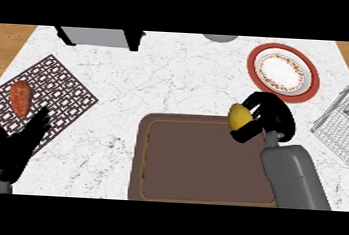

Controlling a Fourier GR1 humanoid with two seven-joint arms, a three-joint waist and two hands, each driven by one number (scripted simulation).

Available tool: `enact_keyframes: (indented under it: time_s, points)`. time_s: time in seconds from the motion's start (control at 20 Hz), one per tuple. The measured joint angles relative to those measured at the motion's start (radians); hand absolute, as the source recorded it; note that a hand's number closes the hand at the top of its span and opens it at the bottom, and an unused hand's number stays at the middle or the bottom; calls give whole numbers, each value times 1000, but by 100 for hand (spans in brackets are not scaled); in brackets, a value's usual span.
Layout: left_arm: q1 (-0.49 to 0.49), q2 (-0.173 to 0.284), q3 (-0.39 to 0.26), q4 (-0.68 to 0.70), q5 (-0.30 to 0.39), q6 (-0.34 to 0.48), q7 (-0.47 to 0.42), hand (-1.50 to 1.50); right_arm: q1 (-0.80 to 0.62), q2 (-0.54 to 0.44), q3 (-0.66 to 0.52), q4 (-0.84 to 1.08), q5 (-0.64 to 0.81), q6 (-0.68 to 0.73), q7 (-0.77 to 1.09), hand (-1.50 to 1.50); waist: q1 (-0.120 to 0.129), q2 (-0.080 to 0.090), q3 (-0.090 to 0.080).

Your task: Pick the lemon from the tray and place it in the tiered basket

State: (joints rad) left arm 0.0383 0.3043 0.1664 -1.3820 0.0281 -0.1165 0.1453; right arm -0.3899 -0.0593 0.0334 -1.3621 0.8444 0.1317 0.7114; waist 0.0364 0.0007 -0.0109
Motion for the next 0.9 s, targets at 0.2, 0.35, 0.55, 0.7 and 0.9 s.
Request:
enact_keyframes:
  time_s: [0.2, 0.35, 0.55, 0.7, 0.9]
  points:
    - [-13, -2, -6, 4, -6, 2, 3, 0, -139, 32, 24, 21, 214, -118, 253, 150, 11, 0, 2]
    - [-25, -6, -8, 7, -6, 6, 15, 0, -248, 42, 48, 42, 378, -146, 367, 150, 10, -1, 3]
    - [-25, -7, -5, 16, -5, 4, 13, 0, -375, 48, 66, 73, 539, -150, 449, 150, 4, -1, 6]
    - [-12, -16, -8, 10, -9, 9, 8, 0, -448, 45, 46, 102, 613, -153, 471, 150, -2, -1, 8]
    - [-11, -6, 6, 4, 2, 1, 17, 0, -538, 40, -22, 139, 668, -166, 465, 150, -10, 1, 9]
